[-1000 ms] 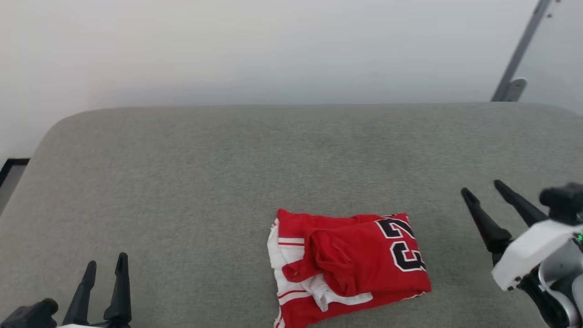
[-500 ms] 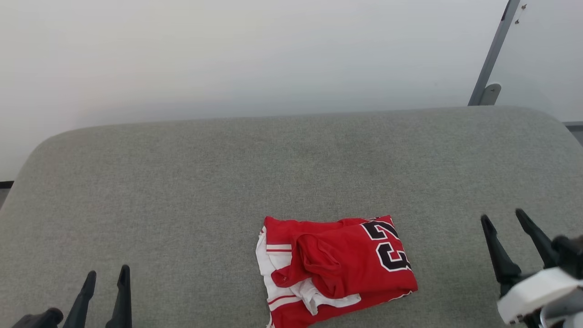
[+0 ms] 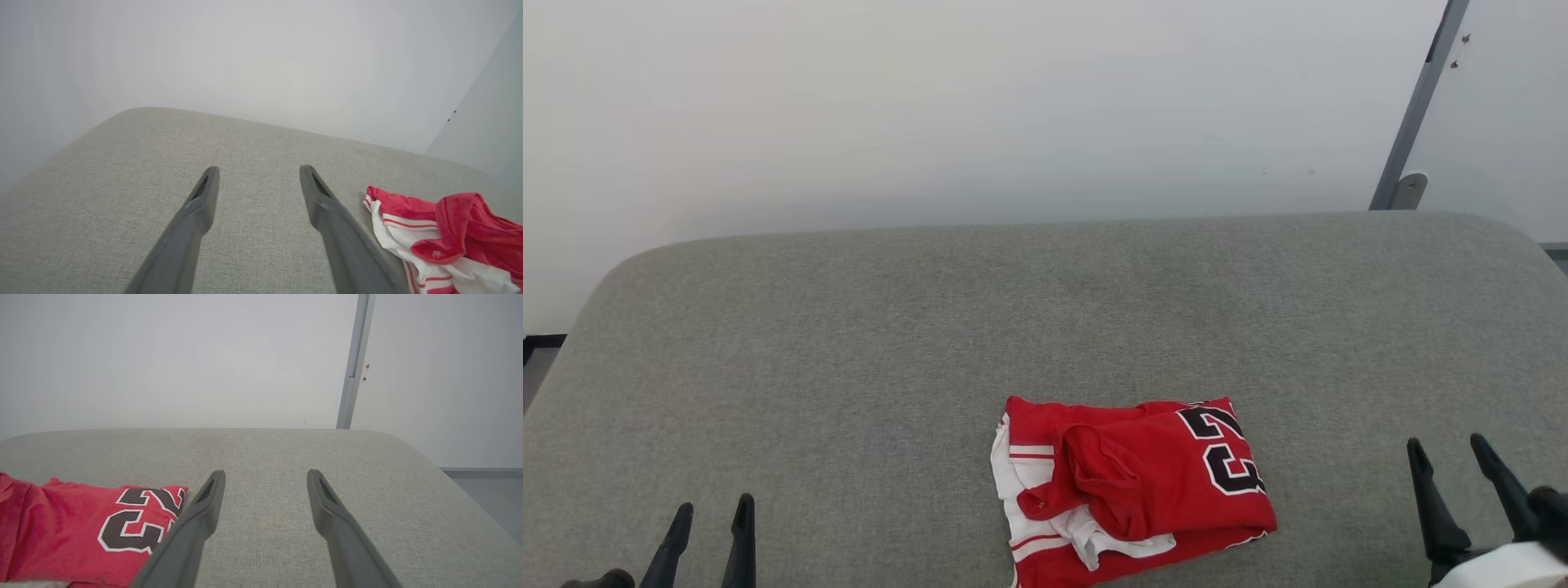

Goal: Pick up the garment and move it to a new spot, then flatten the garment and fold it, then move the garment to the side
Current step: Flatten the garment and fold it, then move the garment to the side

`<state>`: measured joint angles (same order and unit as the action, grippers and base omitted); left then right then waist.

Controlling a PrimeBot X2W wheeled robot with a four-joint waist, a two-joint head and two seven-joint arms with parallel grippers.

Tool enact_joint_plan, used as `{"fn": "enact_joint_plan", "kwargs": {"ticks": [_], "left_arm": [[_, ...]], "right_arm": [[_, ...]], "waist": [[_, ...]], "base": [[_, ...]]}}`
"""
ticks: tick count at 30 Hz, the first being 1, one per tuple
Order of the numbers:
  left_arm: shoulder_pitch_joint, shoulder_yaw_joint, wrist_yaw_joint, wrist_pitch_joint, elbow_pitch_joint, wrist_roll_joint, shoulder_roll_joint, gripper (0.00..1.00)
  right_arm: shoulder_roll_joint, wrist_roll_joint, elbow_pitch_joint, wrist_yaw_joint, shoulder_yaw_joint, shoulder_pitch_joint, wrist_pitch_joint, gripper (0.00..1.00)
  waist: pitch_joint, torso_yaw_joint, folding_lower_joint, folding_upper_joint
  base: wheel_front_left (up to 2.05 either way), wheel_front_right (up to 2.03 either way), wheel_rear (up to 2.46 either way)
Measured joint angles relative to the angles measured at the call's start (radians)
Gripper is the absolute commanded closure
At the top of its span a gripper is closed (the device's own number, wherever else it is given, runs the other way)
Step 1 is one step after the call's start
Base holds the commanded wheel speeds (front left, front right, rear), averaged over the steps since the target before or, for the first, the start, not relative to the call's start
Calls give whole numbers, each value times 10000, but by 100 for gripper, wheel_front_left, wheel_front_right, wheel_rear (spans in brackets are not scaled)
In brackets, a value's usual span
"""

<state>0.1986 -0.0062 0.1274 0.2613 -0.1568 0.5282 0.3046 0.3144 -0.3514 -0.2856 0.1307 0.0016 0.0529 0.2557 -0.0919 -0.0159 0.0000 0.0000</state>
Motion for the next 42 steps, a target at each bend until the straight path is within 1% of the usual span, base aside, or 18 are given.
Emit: {"fn": "enact_joint_plan", "kwargs": {"ticks": [10,16,20,23,29,33,37,42], "left_arm": [[14,-35,0,0,59,8,-52,0],[9,-111,2,0,46,8,-54,0],[-11,-150,0,0,33,19,-56,0],[-39,-190,0,0,29,19,-63,0],[-72,-211,0,0,8,31,-90,0],[-78,-268,2,0,-6,63,-123,0],[-109,-364,2,0,-67,81,-128,0],[-147,-527,2,0,-161,105,-153,0]], "right_arm": [[-556,548,579,0,-351,439,48,0],[-700,656,681,0,-368,621,52,0],[-717,656,688,2,-301,630,52,0],[-692,644,635,0,-4,643,54,0],[-403,198,276,0,606,438,-13,0],[-107,-293,146,0,1266,57,-677,0],[430,-980,117,2,2034,-453,-1858,0],[1055,-1856,33,2,2640,-1111,-3655,0]], "waist": [[24,81,0,0],[30,140,0,0],[42,185,0,0],[56,232,0,0],[77,440,0,0],[95,648,0,0],[137,894,0,0],[192,1261,0,0]], "base": [[0,0,0],[0,0,0],[0,0,0],[0,0,0],[0,0,0],[0,0,0],[0,0,0],[0,0,0]]}}
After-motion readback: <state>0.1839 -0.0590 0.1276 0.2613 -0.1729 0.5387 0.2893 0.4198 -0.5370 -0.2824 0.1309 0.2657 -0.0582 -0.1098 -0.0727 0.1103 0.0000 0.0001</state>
